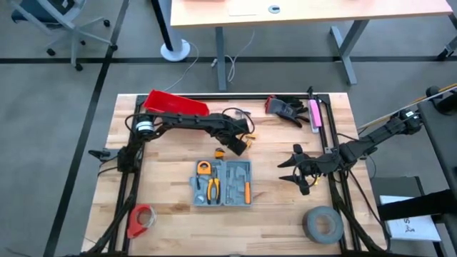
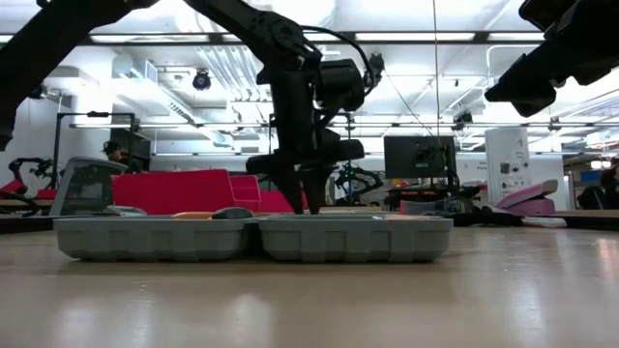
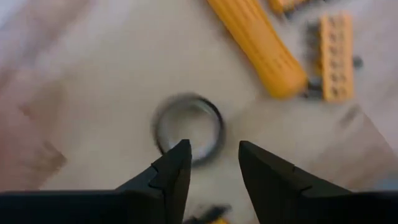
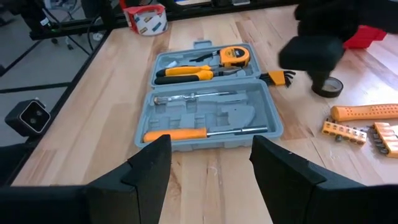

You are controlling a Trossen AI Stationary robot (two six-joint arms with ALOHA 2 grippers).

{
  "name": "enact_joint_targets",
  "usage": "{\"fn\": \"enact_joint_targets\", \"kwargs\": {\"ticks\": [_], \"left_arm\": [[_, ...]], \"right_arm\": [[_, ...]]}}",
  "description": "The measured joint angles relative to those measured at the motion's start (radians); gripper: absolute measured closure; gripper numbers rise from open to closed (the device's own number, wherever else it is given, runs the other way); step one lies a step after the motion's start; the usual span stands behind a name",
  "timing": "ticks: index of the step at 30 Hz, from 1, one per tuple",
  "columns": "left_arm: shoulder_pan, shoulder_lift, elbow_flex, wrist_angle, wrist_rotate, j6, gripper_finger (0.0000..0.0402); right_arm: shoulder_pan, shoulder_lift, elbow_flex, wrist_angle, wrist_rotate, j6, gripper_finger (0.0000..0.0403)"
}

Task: Prefit tool cases
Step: Put the black electrical tape into the prefit tool case

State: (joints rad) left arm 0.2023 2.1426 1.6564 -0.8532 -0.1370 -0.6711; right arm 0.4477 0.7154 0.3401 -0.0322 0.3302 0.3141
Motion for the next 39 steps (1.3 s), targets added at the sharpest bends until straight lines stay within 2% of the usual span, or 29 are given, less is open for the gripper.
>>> {"fn": "enact_joint_targets", "kwargs": {"ticks": [5,10,15,22,27,32,39], "left_arm": [[0.004,0.0,0.0,0.004,-0.026,0.009,0.0254],[0.004,0.006,-0.007,0.003,0.003,0.034,0.0259],[0.005,0.039,-0.007,0.002,0.078,0.061,0.0266],[0.005,0.055,-0.004,-0.013,0.079,0.064,0.0281],[0.005,0.056,0.009,-0.035,0.071,0.064,0.0313],[0.005,0.058,0.017,-0.036,0.068,0.064,0.0382],[0.006,0.055,0.018,-0.051,0.105,0.083,0.039]], "right_arm": [[0.0,0.0,0.0,0.0,-0.001,-0.001,0.0204],[0.0,0.0,0.0,0.005,-0.001,-0.004,0.0204],[0.0,0.0,0.0,0.007,-0.002,-0.01,0.0204],[0.0,0.0,0.0,0.009,-0.009,-0.011,0.0204],[0.0,0.0,0.0,0.008,-0.009,-0.01,0.0204],[0.0,0.0,0.0,0.006,-0.016,-0.008,0.0204],[0.0,0.0,0.0,0.007,-0.016,-0.007,0.0204]]}}
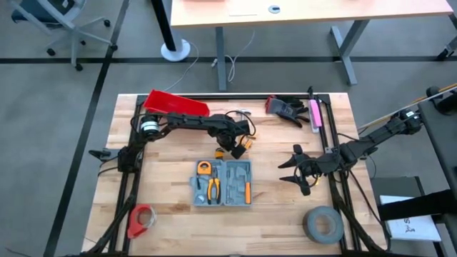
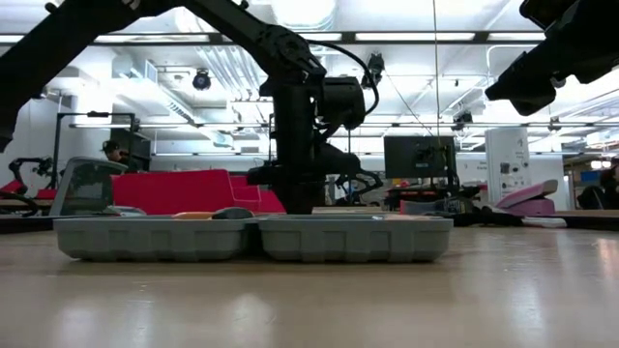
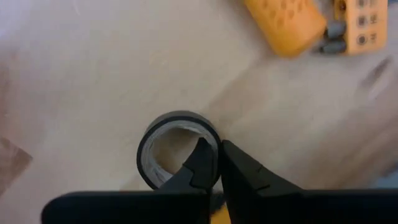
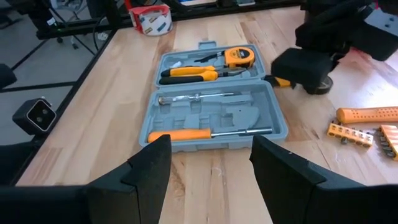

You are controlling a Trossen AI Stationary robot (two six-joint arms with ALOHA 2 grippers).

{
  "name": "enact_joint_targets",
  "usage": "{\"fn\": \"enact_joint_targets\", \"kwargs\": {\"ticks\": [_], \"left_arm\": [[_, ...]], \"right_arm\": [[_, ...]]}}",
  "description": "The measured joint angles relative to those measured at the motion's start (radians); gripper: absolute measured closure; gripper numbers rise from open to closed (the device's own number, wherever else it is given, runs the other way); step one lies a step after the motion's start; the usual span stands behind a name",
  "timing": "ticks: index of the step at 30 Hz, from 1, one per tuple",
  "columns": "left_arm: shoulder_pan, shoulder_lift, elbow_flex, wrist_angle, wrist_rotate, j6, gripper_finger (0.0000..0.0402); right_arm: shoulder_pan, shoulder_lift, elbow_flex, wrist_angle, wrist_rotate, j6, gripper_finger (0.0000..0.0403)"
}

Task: Prefit tool cases
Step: Put the black electrical tape into the prefit tool case

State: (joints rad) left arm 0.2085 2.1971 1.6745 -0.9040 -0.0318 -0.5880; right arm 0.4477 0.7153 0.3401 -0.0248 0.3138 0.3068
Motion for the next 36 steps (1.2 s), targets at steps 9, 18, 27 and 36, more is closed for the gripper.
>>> {"fn": "enact_joint_targets", "kwargs": {"ticks": [9,18,27,36], "left_arm": [[-0.026,-0.08,0.0,-0.067,0.058,0.015,0.0395],[-0.108,-0.194,0.001,-0.158,0.085,-0.037,0.0395],[-0.269,-0.215,0.0,-0.281,0.128,-0.132,0.039],[-0.433,-0.215,0.0,-0.281,0.129,-0.312,0.0388]], "right_arm": [[0.0,0.0,0.0,-0.002,0.0,0.0,0.0204],[0.0,0.0,0.0,-0.035,0.0,0.028,0.0204],[0.012,0.0,0.0,-0.049,-0.001,0.042,0.0204],[0.019,0.0,0.0,-0.049,-0.001,0.042,0.0204]]}}
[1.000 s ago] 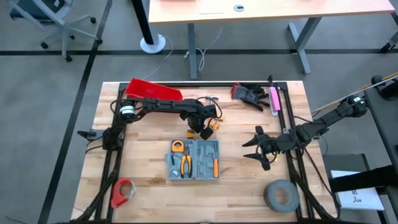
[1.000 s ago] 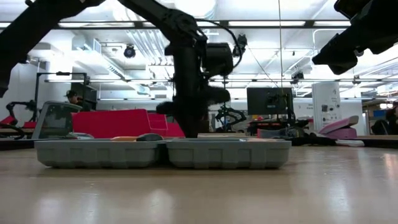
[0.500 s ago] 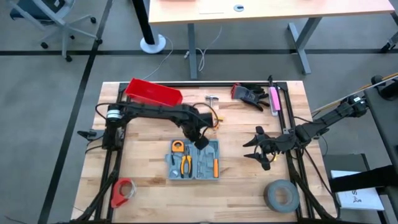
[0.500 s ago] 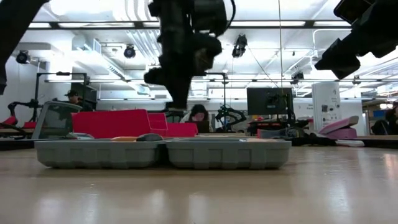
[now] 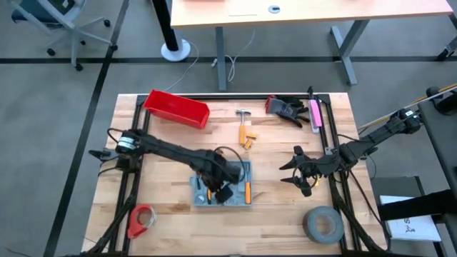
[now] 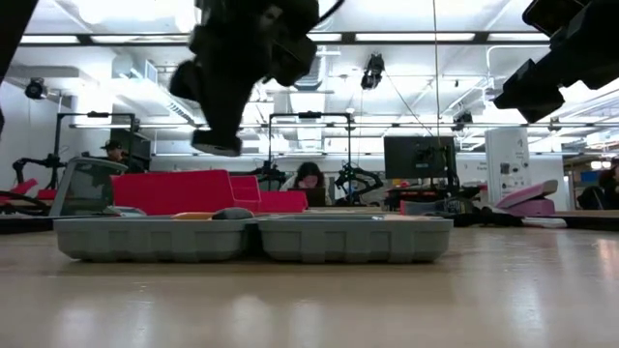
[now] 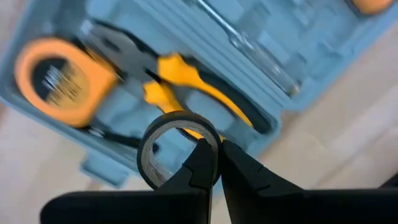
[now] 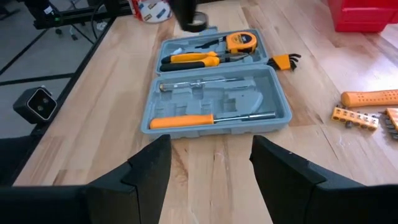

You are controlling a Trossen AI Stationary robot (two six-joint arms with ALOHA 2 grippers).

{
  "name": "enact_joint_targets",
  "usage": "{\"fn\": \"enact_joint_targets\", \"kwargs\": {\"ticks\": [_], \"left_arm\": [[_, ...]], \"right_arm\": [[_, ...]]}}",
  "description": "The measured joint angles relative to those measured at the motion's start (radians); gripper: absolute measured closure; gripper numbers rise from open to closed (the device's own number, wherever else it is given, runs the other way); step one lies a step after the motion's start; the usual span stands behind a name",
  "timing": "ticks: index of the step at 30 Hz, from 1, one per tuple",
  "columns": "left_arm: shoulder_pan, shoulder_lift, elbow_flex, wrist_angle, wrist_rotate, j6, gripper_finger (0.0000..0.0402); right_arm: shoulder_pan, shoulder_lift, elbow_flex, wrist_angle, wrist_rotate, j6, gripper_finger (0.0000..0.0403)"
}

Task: Prefit tool cases
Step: Put the black electrical tape into the prefit tool case

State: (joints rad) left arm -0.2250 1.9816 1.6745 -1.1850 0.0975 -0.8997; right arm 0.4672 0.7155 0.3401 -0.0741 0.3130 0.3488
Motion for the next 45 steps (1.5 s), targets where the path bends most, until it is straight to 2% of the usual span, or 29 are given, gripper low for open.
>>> {"fn": "enact_joint_targets", "kwargs": {"ticks": [11,21,40,45], "left_arm": [[-0.128,0.008,-0.04,0.055,-0.009,-0.216,0.0387],[-0.175,0.008,-0.212,0.215,-0.002,-0.347,0.0386],[-0.182,0.003,-0.295,0.277,-0.078,-0.364,0.0385],[-0.183,0.005,-0.284,0.297,-0.079,-0.367,0.0368]], "right_arm": [[0.009,0.0,0.0,0.001,-0.002,-0.008,0.0204],[0.015,0.0,0.0,0.001,-0.003,-0.009,0.0204],[0.026,0.0,0.0,0.005,0.0,0.001,0.0204],[0.026,0.0,0.0,0.005,0.001,0.003,0.0204]]}}
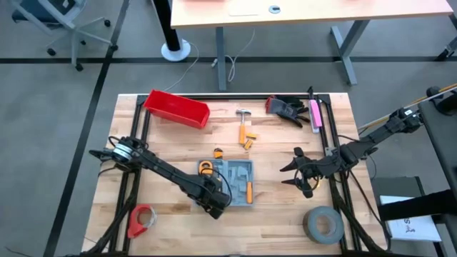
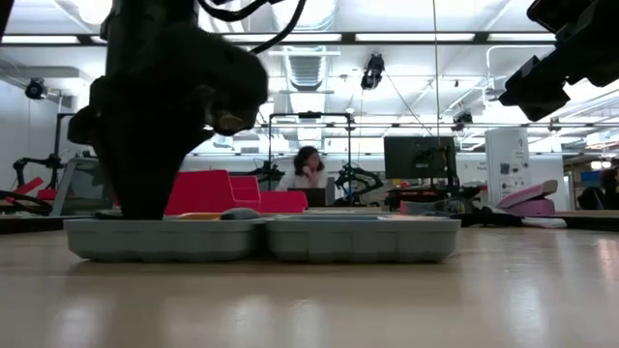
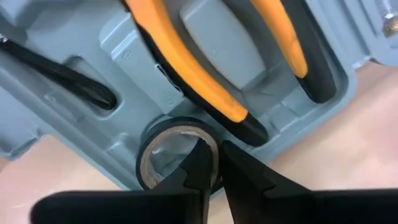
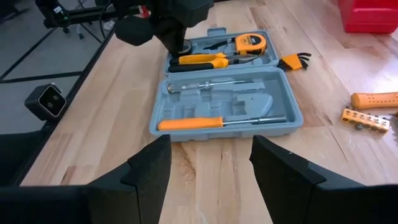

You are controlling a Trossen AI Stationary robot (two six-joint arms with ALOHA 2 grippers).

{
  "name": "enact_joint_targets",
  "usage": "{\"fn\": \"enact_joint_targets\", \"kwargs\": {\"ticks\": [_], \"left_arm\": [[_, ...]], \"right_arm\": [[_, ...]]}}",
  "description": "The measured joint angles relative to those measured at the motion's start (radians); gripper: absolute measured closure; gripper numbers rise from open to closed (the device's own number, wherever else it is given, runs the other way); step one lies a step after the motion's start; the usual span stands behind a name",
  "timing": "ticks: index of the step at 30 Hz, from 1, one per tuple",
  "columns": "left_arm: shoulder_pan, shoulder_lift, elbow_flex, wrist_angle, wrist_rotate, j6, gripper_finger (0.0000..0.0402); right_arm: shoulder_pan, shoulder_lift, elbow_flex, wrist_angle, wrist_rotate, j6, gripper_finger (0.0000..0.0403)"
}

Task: Prefit tool cases
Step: Put the black electrical tape into the prefit tool case

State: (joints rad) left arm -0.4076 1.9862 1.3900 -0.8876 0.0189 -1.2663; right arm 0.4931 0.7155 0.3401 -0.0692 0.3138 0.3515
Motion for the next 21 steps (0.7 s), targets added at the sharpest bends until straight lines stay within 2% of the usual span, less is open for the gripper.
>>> {"fn": "enact_joint_targets", "kwargs": {"ticks": [11,21], "left_arm": [[0.0,-0.001,0.078,-0.013,-0.013,0.018,0.0265],[-0.002,-0.003,0.068,-0.098,-0.02,-0.01,0.0258]], "right_arm": [[0.0,0.0,0.0,0.0,0.0,0.003,0.0204],[0.0,0.0,0.0,0.001,0.0,0.008,0.0204]]}}
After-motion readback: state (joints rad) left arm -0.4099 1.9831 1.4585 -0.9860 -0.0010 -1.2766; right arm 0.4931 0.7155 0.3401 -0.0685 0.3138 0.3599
